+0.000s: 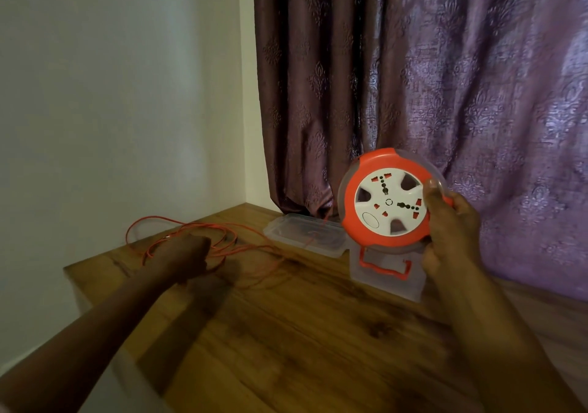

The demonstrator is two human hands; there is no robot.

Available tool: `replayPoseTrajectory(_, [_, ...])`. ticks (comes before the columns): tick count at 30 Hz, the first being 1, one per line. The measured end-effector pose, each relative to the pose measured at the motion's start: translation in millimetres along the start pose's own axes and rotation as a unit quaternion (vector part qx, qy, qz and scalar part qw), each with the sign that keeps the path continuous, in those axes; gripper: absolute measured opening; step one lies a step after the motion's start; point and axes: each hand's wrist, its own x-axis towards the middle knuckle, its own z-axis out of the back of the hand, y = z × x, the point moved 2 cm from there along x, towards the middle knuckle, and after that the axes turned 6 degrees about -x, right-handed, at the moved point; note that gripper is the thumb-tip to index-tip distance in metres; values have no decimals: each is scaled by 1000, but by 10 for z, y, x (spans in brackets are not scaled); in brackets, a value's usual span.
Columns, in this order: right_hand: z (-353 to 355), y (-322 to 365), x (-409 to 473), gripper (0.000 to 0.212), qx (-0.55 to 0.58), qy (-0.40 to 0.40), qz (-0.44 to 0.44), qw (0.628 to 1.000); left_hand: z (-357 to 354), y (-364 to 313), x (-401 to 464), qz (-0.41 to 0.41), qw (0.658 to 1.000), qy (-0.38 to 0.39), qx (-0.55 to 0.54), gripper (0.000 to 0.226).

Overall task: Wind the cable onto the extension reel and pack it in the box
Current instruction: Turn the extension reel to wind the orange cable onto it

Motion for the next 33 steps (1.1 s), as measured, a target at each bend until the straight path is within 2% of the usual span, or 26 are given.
replayPoseTrajectory(2, [-1, 11, 1, 31, -3, -2, 0, 1000, 24, 81, 33, -1, 996, -88, 20, 12])
replayPoseTrajectory(3, [2, 16, 0, 31, -3, -4, 1, 1000, 21, 133, 45, 11, 995, -98, 1, 12])
replayPoseTrajectory(5, [15, 20, 2, 27, -1, -10, 4, 1000, -5, 249, 78, 54, 991, -42, -119, 9])
replayPoseTrajectory(7, [29, 29, 3, 24, -2, -11, 5, 1000, -24, 334, 65, 110, 959, 72, -252, 12])
replayPoseTrajectory(8, [32, 31, 3, 23, -4, -11, 6, 1000, -12, 378, 38, 127, 938, 104, -305, 14])
replayPoseTrajectory(11, [29, 31, 2, 20, -8, -12, 8, 1000, 47, 486, -31, 123, 876, 102, -455, 21])
replayPoseTrajectory(13, [21, 30, -3, 21, -8, -9, 8, 1000, 36, 553, -35, 153, 845, 73, -507, 31])
replayPoseTrajectory(15, [12, 30, -10, 21, -6, -5, 9, 1000, -26, 603, -35, 201, 851, 52, -483, 48])
replayPoseTrajectory(17, [3, 33, -20, 21, -6, -3, 10, 1000, -130, 618, -43, 232, 841, 75, -482, 49])
replayPoseTrajectory(18, [-2, 33, -24, 20, -5, -1, 10, 1000, -174, 614, -49, 242, 816, 93, -517, 48])
replayPoseTrajectory(21, [-20, 31, -38, 13, -6, 3, 9, 1000, -199, 549, -63, 236, 683, 115, -681, 55])
replayPoseTrajectory(23, [-35, 34, -51, 11, -7, 6, 9, 1000, -141, 473, -63, 210, 598, 89, -768, 56])
replayPoseTrajectory(26, [-53, 45, -71, 15, -10, 8, 11, 1000, -35, 323, -49, 178, 491, 23, -853, 39])
replayPoseTrajectory(30, [-84, 53, -119, 12, -9, 20, 15, 1000, 17, 121, -14, 162, 400, -49, -901, 26])
replayPoseTrajectory(33, [-121, 55, -166, 12, -9, 28, 14, 999, -44, -29, 44, 141, 370, -79, -915, 21])
